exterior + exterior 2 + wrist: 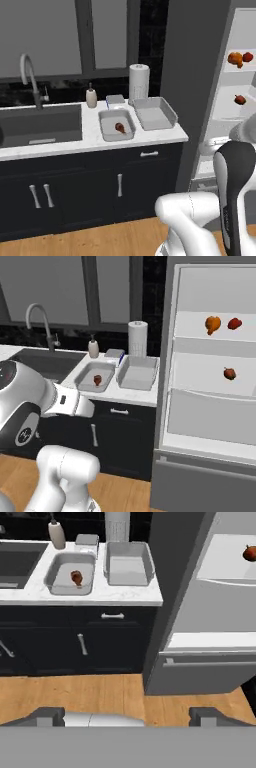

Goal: Place one bell pepper and one chicken drumstick in each tupperware on the nearby counter, to pack two identical lunches.

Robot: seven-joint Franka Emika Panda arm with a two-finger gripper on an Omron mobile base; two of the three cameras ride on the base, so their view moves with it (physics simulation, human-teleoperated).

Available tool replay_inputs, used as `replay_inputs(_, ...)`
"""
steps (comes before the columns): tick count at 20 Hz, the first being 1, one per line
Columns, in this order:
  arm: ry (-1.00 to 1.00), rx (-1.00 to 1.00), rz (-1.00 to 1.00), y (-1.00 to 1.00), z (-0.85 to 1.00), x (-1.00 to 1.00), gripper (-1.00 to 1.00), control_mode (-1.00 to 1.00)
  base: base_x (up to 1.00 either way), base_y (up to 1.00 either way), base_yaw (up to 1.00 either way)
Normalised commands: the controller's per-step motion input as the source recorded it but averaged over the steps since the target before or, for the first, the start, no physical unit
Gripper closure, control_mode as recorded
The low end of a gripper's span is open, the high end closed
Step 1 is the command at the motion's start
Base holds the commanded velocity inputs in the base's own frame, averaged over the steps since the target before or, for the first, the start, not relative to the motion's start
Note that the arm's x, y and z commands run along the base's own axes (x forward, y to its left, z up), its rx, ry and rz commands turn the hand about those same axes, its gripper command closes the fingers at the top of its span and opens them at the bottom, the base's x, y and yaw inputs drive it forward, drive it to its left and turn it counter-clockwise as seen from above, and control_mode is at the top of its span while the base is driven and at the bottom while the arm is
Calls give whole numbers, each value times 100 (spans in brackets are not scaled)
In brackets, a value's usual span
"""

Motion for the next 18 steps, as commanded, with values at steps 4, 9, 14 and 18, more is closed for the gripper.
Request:
replay_inputs(4, 0, 0, 0, 0, 0, 0, -100, 100, -25, -100, -10)
replay_inputs(9, 0, 0, 0, 0, 0, 0, -100, 100, 55, -98, 3)
replay_inputs(14, 0, 0, 0, 0, 0, 0, -100, 100, 100, -54, 17)
replay_inputs(18, 0, 0, 0, 0, 0, 0, -100, 100, 69, -79, 8)
